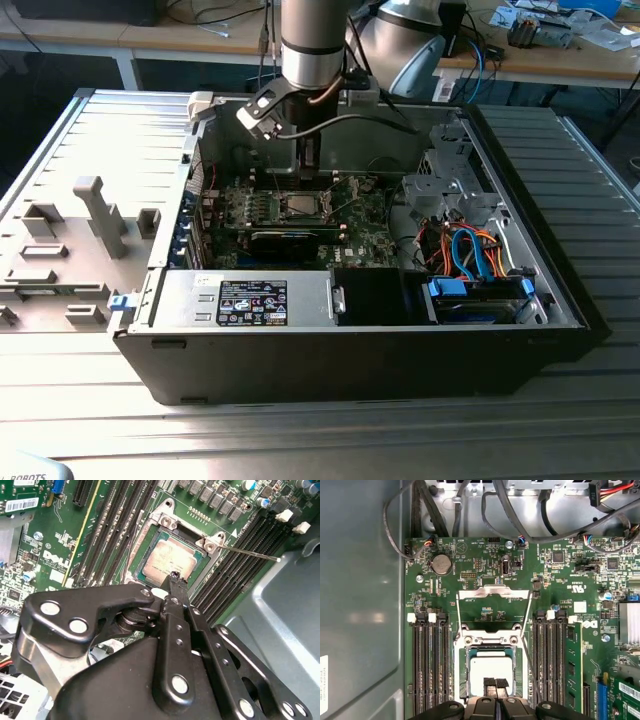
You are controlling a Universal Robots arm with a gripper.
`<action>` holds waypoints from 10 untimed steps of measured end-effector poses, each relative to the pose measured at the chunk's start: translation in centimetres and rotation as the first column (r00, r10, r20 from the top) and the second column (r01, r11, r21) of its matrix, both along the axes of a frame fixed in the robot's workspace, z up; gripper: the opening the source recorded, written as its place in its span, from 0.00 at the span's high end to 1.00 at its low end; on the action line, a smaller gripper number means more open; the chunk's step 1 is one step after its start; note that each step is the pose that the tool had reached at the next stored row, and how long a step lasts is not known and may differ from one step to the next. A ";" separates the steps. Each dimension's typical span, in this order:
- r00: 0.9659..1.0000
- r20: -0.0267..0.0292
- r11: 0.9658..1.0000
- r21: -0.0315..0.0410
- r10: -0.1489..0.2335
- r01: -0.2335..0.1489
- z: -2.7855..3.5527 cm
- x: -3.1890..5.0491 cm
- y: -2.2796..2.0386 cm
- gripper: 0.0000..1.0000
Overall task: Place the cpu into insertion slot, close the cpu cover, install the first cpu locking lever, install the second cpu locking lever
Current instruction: 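Place the cpu into insertion slot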
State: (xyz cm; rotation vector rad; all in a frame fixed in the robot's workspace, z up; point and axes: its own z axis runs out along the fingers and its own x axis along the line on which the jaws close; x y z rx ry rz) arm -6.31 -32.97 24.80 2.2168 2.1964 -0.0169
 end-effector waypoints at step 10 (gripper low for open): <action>1.000 0.000 1.000 0.000 0.000 0.000 1.95 0.00 0.00 0.89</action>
